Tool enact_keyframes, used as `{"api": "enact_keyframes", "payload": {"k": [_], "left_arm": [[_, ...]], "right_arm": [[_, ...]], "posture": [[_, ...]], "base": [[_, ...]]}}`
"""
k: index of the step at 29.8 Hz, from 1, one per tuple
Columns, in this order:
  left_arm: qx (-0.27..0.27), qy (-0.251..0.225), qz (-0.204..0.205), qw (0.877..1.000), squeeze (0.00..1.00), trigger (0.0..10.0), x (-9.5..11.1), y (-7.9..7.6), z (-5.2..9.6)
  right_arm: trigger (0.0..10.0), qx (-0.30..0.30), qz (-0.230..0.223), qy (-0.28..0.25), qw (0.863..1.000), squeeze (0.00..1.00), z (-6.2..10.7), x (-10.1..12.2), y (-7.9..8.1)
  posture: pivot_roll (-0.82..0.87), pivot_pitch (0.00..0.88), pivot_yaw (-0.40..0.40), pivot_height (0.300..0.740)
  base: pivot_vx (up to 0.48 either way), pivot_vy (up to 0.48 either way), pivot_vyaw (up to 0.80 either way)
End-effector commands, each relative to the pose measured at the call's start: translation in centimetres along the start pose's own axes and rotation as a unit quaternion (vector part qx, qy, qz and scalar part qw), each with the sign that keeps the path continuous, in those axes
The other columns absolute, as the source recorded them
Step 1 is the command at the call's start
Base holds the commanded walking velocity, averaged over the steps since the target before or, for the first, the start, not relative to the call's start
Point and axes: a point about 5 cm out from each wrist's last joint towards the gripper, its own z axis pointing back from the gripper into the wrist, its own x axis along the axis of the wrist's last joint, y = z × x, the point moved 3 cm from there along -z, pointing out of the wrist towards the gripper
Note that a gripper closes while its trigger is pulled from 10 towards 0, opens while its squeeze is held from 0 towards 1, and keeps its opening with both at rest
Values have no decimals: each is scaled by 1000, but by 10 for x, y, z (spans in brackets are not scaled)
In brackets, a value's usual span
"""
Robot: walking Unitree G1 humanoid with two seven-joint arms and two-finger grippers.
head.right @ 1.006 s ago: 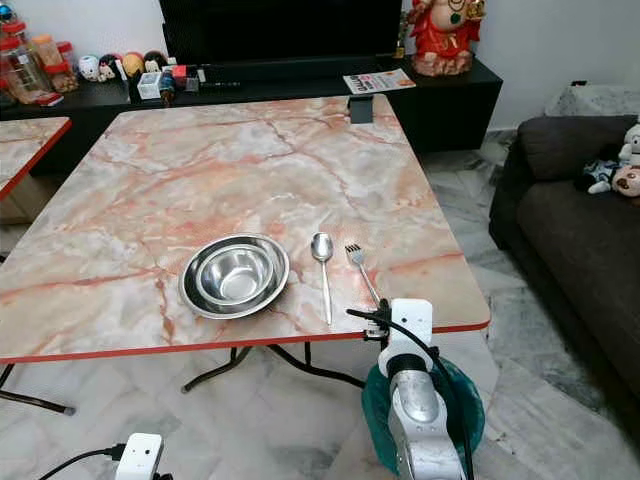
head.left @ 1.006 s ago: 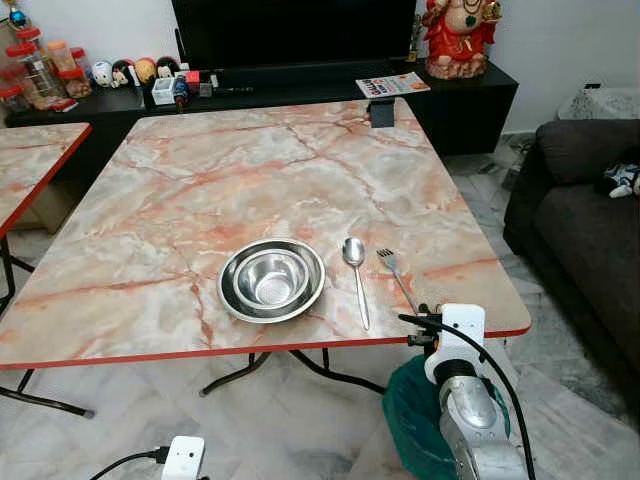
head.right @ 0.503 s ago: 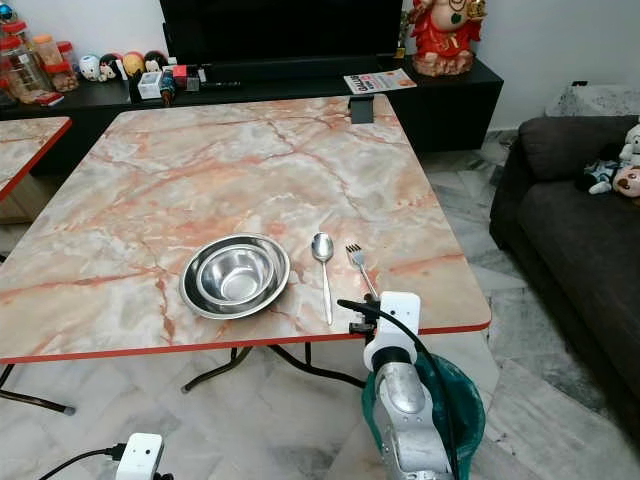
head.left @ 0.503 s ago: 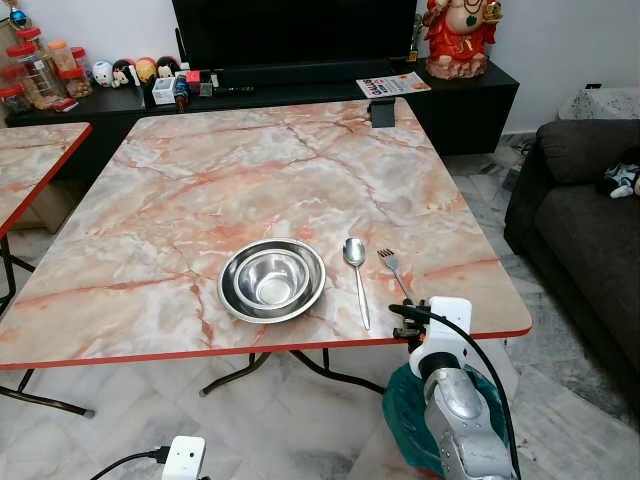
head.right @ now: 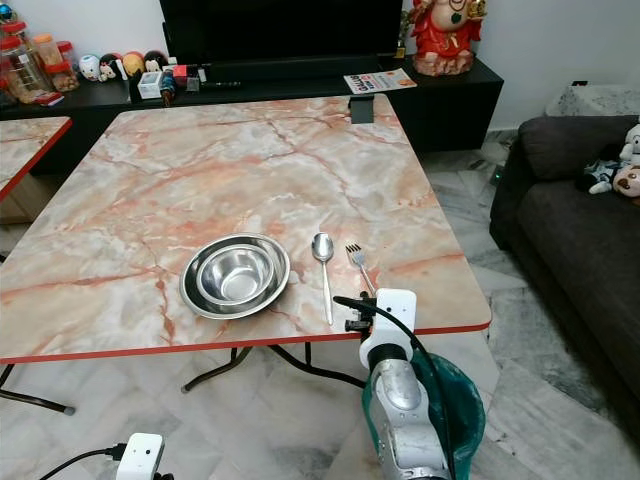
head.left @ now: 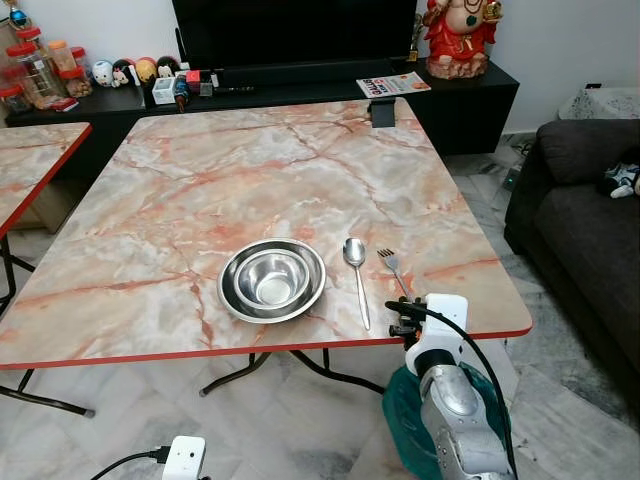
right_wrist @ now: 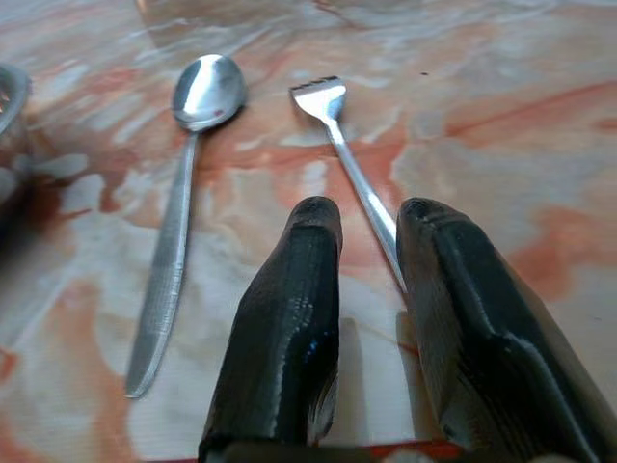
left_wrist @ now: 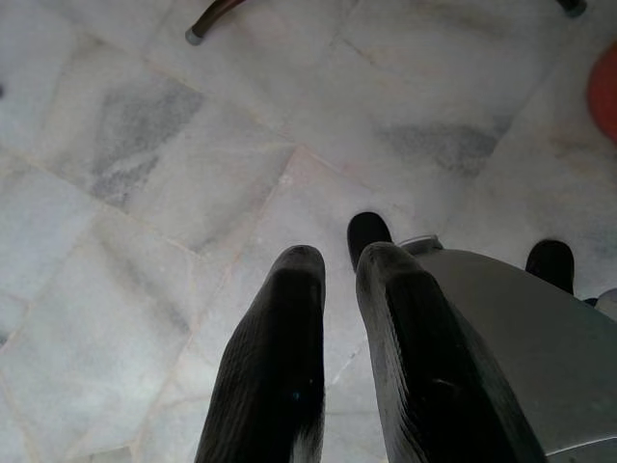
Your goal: Setting the table
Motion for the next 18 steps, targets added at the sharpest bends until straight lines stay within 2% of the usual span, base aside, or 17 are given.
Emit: {"api": "enact_keyframes", "payload": {"k": [1,11,18], "left_arm": [[1,12,-7,1000,0,10000,-4,3,1],[-3,13,-8,1000,0,10000,-4,3,1],[-6,14,-10,1000,0,10000,-4,3,1]], "right_arm": [[10000,-6,-1,1,1000,0,2,1,-2],[10000,-13,0,21,1000,0,3,-7,-3],[10000,-22,-15,27,999,0,2,-8,-6]], "posture": [[-3,29,64,740],[-1,28,65,740],[0,28,67,740]], "base": [[0,0,0],[0,0,0],[0,0,0]]}}
